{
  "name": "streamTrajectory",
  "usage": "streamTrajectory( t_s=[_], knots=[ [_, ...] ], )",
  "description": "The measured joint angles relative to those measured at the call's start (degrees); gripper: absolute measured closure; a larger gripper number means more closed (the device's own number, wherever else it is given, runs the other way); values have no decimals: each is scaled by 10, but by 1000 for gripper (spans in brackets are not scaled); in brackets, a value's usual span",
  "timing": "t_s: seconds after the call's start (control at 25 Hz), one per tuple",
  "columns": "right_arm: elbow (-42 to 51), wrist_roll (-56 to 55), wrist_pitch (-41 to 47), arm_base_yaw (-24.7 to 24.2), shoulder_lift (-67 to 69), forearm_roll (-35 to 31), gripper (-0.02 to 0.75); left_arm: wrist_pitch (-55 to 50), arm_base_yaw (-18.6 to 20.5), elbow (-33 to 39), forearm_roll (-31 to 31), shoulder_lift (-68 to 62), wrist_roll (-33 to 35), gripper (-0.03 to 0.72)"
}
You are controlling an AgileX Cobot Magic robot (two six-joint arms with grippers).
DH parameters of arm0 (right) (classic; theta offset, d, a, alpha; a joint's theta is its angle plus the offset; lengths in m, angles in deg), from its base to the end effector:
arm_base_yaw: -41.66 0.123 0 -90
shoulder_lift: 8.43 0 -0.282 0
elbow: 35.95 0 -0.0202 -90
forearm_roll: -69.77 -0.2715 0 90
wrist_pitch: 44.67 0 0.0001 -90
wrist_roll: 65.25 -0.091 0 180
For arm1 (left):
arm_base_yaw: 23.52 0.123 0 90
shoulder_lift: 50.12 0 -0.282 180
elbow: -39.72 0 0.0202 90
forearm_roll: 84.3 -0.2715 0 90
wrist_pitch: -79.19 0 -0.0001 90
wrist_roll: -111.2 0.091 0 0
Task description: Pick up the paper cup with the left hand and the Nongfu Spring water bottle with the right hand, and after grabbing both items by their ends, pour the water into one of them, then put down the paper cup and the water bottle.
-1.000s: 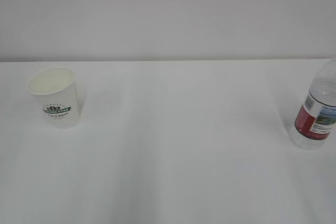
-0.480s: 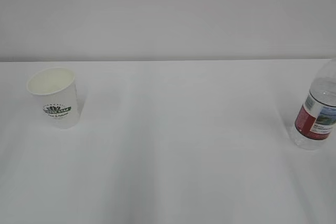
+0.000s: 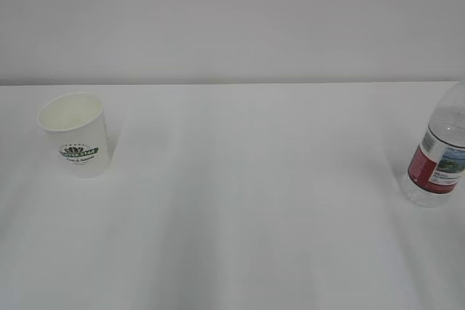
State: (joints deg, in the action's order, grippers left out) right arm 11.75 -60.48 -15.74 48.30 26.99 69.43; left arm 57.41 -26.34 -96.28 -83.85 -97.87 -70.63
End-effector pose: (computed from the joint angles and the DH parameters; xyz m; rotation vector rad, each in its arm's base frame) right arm 0.1208 0.0143 0.3048 -0.1912 1.9464 0.0277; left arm 0.1656 -0.0084 0.3072 0.0118 1.9819 -0.0603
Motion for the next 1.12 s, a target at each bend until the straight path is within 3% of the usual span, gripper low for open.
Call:
streamTrajectory(
  t_s=[1.12],
  knots=[
    [12, 1, -266, 0, 225, -2, 149, 197, 0, 7, -5, -238, 0, 109]
  ],
)
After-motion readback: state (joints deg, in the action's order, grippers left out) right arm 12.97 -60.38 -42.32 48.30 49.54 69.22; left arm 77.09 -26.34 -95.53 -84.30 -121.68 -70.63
